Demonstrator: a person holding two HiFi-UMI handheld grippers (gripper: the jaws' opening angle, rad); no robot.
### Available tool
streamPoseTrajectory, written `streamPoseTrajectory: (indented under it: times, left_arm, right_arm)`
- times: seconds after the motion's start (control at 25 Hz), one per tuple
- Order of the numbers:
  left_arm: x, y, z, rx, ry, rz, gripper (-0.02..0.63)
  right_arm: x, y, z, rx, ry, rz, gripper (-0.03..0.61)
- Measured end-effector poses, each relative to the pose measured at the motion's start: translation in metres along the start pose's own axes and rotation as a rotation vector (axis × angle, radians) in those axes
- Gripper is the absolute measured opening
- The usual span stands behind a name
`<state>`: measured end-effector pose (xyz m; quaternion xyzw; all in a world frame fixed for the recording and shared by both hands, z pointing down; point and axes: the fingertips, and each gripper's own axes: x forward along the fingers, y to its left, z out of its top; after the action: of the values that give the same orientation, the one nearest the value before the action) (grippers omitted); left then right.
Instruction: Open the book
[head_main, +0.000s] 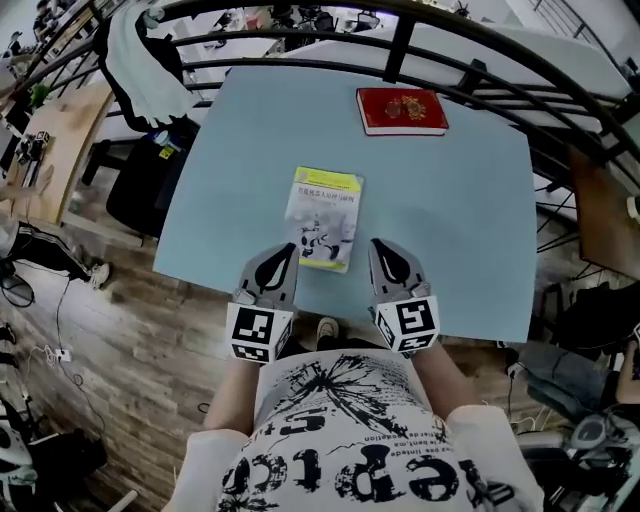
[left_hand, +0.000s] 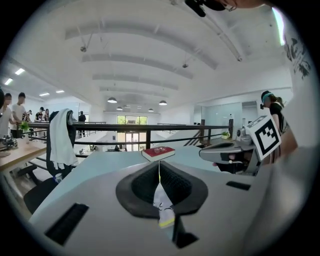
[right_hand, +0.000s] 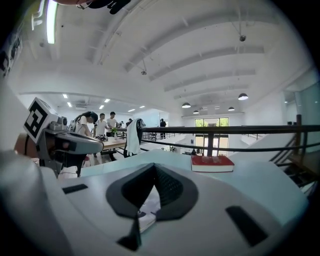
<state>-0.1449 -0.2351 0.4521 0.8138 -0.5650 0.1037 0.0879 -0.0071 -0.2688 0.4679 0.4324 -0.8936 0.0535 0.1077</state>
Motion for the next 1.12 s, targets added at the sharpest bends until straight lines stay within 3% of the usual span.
streamPoseTrajectory:
  times: [0.24,0.48,0.64,0.88,1.12]
  left_arm:
    - [0.043,-0.013,-0.029,0.027,0.123,-0.154,0.02]
    - [0.071,-0.038,-0.088,0.055,0.331,-0.342,0.023]
    - [0.078,-0.061,-0.133,0.118,0.472,-0.463,0.135]
    - [0.089,-0.074,-0.177,0.242,0.591,-0.498,0.173]
    - [0.103,-0.073,-0.198,0.294,0.658,-0.461,0.178]
  right_arm:
    - [0.002,-0.016,-0.016,0.035,0.039,-0.092,0.011]
    - [-0.008,-0.02,-0.037,0.068,0.084,-0.188,0.011]
    - [-0.015,-0.02,-0.05,0.086,0.114,-0.232,0.011]
    - [-0.026,-0.013,-0.068,0.099,0.147,-0.251,0.011]
    - [-0.033,-0.011,-0.08,0.096,0.172,-0.247,0.011]
